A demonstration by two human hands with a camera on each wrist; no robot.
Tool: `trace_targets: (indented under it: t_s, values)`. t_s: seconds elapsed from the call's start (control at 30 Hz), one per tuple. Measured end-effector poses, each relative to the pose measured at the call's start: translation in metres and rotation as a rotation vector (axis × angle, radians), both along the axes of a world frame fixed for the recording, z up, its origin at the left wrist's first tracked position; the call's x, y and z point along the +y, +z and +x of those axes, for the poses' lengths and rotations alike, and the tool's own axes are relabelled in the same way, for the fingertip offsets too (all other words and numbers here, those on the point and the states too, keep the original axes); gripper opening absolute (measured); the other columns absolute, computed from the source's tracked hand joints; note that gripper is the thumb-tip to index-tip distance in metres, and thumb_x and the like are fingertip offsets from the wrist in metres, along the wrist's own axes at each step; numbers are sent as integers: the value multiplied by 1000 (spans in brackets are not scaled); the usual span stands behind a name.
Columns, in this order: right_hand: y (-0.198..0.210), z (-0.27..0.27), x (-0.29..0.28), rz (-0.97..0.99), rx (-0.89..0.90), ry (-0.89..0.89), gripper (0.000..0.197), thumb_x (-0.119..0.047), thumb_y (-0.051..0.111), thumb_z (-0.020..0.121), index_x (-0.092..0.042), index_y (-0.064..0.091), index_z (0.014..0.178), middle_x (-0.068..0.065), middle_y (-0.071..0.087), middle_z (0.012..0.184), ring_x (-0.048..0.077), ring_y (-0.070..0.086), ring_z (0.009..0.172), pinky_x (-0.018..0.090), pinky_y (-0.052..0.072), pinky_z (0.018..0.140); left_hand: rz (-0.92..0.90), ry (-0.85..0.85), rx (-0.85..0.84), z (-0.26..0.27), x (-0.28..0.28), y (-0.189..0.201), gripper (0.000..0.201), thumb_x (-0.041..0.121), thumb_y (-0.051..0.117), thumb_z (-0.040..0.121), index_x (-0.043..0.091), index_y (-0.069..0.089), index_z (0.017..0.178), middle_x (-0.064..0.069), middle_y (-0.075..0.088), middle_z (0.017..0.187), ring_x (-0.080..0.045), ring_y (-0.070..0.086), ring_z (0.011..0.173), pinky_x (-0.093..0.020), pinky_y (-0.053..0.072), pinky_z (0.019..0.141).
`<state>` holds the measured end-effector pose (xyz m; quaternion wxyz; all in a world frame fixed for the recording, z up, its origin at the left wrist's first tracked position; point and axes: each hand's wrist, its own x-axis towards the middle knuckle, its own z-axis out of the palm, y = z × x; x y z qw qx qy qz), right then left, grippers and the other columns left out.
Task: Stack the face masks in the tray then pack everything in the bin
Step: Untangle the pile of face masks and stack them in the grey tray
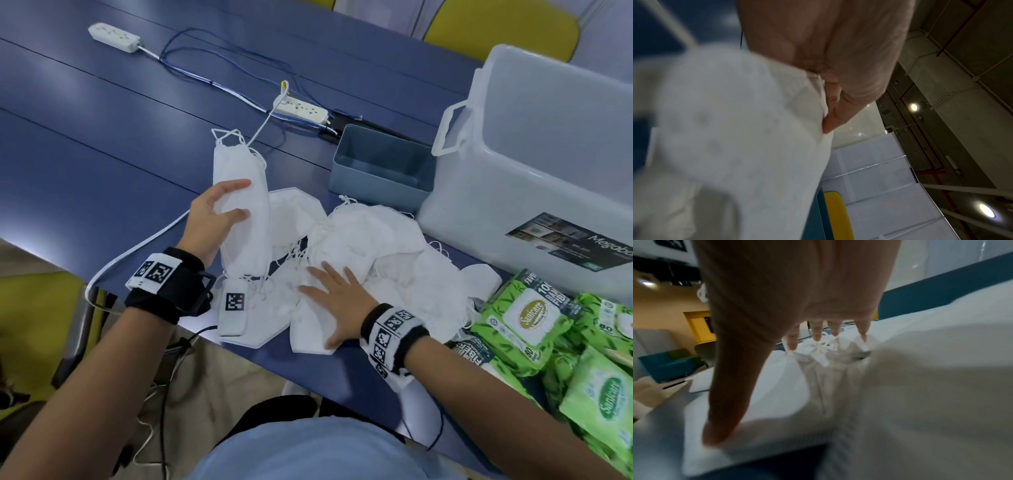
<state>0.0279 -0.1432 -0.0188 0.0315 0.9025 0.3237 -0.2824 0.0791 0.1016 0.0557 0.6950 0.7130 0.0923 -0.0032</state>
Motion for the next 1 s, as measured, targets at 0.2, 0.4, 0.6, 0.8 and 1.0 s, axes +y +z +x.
trace_targets:
  t_s: [0.2,0.4,0.6,0.8,1.0]
  values:
    - [-10,11,40,60,25,67,119,-66,70,66,-33,-6,151,-2,-11,160,27,-12,147,61,-3,112,9,26,34,-12,9,0,45,-8,59,82,30,68,105,2,63,116,-19,60,105,-31,51,90]
    - [-6,25,48,52,-137,-45,87,-62,62,78,-26,24,147,2,32,146,26,30,131,45,26,102,43,42,61,-19,17,-4,46,-3,61,80,33,69,106,2,64,120,-21,59,113,-39,48,99]
    - [2,48,12,133,-13,-318,19,-41,65,84,-24,58,90,-3,51,98,21,44,107,40,31,92,51,69,61,-30,29,-7,46,-1,62,79,37,70,103,1,62,123,-22,56,117,-45,45,103]
    - [15,52,-24,494,136,-586,13,-20,71,83,-18,59,80,-9,53,70,13,50,71,15,39,63,36,122,62,-39,38,-6,48,-8,59,81,34,69,102,2,62,123,-20,59,113,-31,50,93]
    - [30,50,-59,552,61,-613,9,-26,67,87,-20,64,82,-3,62,81,6,52,69,16,41,68,33,120,38,-43,40,-5,47,-10,58,82,30,67,106,5,61,123,-13,58,109,-20,48,84]
